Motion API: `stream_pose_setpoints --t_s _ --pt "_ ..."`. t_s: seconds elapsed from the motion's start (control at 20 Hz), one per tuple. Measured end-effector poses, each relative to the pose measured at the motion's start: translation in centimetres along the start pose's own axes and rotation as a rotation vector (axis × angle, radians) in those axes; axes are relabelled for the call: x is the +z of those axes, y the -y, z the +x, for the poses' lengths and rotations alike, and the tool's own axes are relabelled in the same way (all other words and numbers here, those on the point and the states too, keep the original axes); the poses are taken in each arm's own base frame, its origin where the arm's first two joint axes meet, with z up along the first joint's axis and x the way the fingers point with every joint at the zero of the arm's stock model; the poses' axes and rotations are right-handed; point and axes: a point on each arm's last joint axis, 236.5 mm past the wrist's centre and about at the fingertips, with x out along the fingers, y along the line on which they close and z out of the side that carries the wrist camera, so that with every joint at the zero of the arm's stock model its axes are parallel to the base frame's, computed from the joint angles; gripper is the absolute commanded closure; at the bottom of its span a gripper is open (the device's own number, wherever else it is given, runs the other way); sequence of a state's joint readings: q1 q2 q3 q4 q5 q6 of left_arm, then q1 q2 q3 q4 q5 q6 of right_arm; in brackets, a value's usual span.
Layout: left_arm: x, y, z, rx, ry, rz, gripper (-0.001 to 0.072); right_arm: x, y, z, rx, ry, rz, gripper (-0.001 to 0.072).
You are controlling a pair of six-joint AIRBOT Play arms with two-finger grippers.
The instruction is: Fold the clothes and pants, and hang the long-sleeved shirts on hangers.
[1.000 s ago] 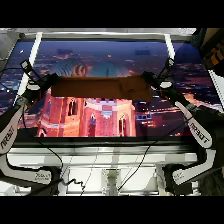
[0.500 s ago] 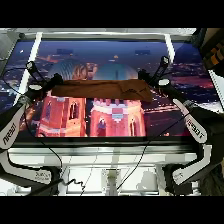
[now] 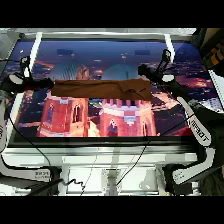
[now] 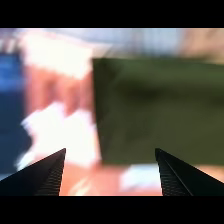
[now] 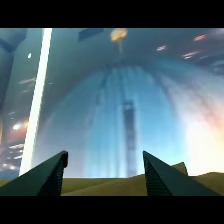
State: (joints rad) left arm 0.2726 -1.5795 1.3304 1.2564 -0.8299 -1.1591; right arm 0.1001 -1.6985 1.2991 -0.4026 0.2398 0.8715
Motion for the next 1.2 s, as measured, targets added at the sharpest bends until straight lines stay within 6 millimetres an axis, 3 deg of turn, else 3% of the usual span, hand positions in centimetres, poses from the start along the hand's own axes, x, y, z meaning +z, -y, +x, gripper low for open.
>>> stream_pose_setpoints --t_s 0.1,0.25,0.35,0.45,0.7,0.9,1.15,1.2 --pt "-1.4 -2.4 -1.0 0.067 -0.094 0.02 0.0109 -0.1 -0.1 -0.1 0.008 -0.008 0.001 0.019" --pt "-2.8 -3.9 -0.8 0.073 -0.164 -0.021 0.011 -0.1 -0.2 -0.2 0.016 -0.016 0.0 0.019" --pt "-3.4 -3.5 0.3 0.0 -0.176 -0.112 0.0108 -0.3 -0.3 -0.2 0.021 -0.024 0.0 0.019" --pt "-3.5 -2.6 1.7 -0.123 -0.16 -0.239 -0.0002 -0.4 -0.4 -0.2 0.026 -0.029 0.001 0.019" --pt "-1.3 -3.1 3.3 -0.356 -0.029 -0.524 0.0004 -0.6 -0.4 -0.2 0.026 -0.036 -0.015 0.019" --pt "-0.4 -2.4 4.8 -0.404 0.018 -0.534 0.0004 -0.7 -0.3 -0.2 0.023 -0.04 -0.032 0.019" --pt "0.4 0.5 7.8 -0.382 0.027 -0.497 0.0005 -0.7 -0.3 -0.2 0.023 -0.042 -0.034 0.019" --pt "0.4 0.9 8.3 -0.378 0.026 -0.508 0.0045 -0.8 -0.3 -0.2 0.023 -0.042 -0.034 0.019"
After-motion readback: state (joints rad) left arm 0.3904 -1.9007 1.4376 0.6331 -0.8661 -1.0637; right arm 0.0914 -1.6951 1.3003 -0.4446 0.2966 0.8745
